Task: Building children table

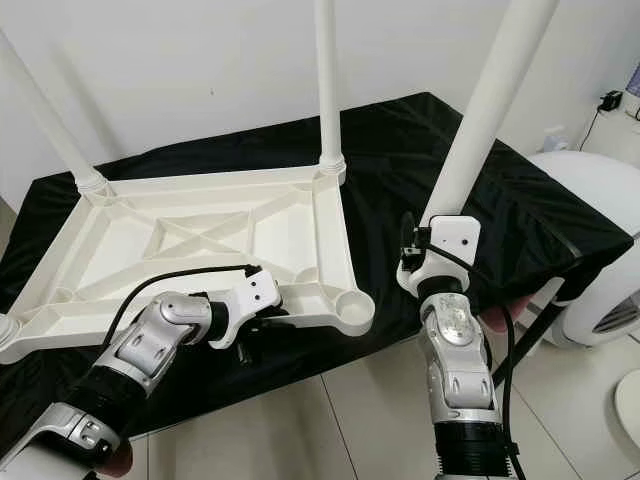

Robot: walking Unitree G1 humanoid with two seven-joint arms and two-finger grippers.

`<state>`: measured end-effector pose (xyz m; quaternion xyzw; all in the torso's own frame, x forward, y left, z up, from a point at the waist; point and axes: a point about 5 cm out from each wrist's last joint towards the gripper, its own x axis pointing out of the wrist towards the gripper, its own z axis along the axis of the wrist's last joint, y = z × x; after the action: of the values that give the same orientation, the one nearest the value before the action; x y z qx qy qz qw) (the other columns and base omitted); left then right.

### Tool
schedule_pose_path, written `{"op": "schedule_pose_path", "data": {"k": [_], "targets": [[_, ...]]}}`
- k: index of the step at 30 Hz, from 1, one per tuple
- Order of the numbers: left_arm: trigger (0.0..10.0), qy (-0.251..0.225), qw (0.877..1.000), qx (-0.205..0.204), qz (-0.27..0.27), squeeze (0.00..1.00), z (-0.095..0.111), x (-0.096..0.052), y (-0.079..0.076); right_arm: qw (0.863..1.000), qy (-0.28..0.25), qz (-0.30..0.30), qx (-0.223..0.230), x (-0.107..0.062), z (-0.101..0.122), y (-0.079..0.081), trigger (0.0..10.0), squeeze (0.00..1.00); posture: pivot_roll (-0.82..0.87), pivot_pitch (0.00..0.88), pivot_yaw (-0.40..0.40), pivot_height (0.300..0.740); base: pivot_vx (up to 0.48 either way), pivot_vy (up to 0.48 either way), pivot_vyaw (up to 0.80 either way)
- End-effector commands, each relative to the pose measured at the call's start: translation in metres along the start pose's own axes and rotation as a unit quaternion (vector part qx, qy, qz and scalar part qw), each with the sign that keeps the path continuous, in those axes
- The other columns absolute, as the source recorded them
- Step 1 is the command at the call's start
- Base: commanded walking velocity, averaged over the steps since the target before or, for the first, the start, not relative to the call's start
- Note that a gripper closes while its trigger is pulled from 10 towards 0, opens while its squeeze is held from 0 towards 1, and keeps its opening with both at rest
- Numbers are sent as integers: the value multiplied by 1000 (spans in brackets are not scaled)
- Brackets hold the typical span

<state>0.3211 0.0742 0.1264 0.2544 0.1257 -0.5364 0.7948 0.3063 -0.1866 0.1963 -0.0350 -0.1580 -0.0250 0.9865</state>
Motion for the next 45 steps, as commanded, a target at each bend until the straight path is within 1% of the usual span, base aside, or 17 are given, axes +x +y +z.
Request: {"op": "schedule_pose_path", "data": {"k": [1,4,5,6,10,13,14,15,26,27,28,30,34,35,36,37,45], "targets": [[0,-4,1000,12,16,0,6,-5,9,1000,-1,5,0,0,1,3,10000,0,-133,65,111,740,0,0,0],[0,-2,1000,12,15,0,6,-4,9,1000,0,6,0,0,1,3,10000,0,-133,65,110,740,0,0,0],[10000,0,1000,9,17,0,6,-4,10,1000,0,6,0,0,1,3,10000,0,-133,64,109,740,0,0,0],[10000,-1,1000,4,20,1000,7,-3,11,1000,0,7,0,0,1,3,10000,0,-134,64,109,740,0,0,0],[10000,-5,1000,-2,22,1000,8,-4,13,1000,0,8,0,0,1,3,10000,0,-135,63,110,740,0,0,0],[10000,0,1000,6,24,1000,8,-4,13,1000,1,8,0,-1,1,4,10000,0,-134,63,110,740,0,0,0],[10000,0,1000,8,22,671,9,-5,13,1000,1,8,0,-1,1,4,10000,0,-134,64,111,740,0,0,0],[10000,0,1000,11,20,0,10,-5,13,1000,2,8,1,-1,0,4,10000,0,-134,64,112,740,0,0,0],[10000,20,999,29,-3,0,3,-10,11,1000,3,8,2,-1,0,5,10000,0,-132,60,112,740,0,0,0],[8392,26,999,31,-14,0,1,-11,8,1000,3,9,2,-1,0,5,10000,0,-132,60,112,740,0,0,0],[10000,33,999,33,-26,0,-2,-11,5,1000,2,8,2,-1,0,5,10000,0,-132,60,112,740,0,0,0],[10000,41,997,40,-45,0,-5,-12,0,1000,2,8,2,-1,0,5,10000,0,-132,60,112,740,0,0,0],[10000,42,997,43,-48,0,-6,-13,-2,1000,3,7,2,0,0,5,10000,0,-131,64,114,740,0,0,0],[1843,40,997,40,-45,0,-6,-13,-1,1000,3,7,2,-1,0,5,10000,0,-131,66,114,740,0,0,0],[1843,39,998,37,-40,0,-5,-12,0,1000,3,6,2,-1,0,4,10000,0,-130,66,114,740,0,0,0],[0,33,998,32,-35,0,-2,-12,3,1000,3,6,2,-1,0,4,10000,0,-129,67,115,740,0,0,0],[0,22,999,30,-24,0,3,-13,7,1000,2,7,3,0,0,5,10000,0,-130,66,116,740,0,0,0]]}}
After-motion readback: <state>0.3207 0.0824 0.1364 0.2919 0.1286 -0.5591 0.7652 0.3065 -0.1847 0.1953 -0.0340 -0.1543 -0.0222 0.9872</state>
